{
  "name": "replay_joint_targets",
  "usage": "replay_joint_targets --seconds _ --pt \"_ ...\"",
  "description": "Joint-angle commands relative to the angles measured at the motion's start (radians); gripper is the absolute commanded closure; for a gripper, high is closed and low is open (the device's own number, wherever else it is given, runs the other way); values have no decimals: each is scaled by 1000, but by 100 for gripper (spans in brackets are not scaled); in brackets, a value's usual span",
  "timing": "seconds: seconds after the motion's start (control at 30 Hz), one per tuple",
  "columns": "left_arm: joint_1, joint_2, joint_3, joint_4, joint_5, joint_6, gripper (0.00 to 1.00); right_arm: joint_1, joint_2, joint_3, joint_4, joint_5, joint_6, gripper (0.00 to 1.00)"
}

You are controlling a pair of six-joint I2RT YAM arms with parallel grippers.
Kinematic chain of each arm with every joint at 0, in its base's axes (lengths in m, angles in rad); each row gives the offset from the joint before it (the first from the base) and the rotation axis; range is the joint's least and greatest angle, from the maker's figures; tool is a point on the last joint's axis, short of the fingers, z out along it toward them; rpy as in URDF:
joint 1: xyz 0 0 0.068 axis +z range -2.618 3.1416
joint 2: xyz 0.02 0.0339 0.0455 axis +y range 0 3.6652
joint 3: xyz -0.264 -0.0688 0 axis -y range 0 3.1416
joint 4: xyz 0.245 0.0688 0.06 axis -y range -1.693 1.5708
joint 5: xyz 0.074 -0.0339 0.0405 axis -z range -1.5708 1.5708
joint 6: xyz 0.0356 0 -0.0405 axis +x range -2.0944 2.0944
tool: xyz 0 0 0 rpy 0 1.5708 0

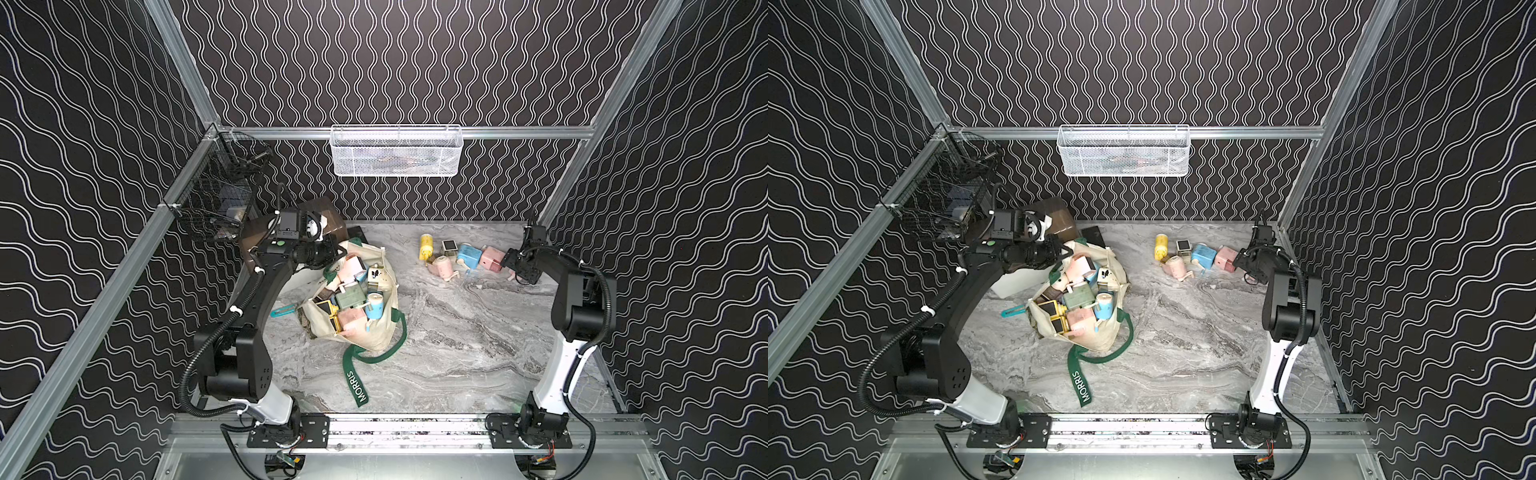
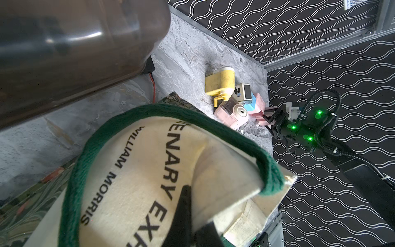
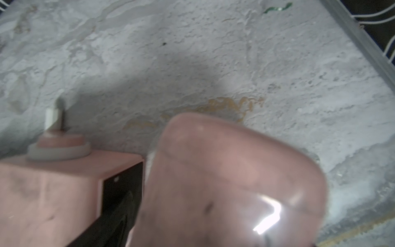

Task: Take out the pencil sharpeners from the tote bags
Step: Place the pencil sharpener at the center of the board.

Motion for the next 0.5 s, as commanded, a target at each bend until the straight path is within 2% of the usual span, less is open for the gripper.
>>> replay_joint_targets --seconds 0.0,0.2,0.3,0.4,0.47 --pt "0 -7 1 -20 22 -1 100 11 -38 14 -23 42 16 10" --pt "1 -6 3 -21 20 0 100 23 -187 -9 -46 97 90 6" --pt "0 -6 1 -20 17 0 100 41 -299 -73 7 77 144 6" --pt "1 -9 0 -22 16 2 100 115 -396 -113 51 73 159 7" --pt "0 -8 1 -22 12 2 100 207 -453 -123 67 92 142 8"
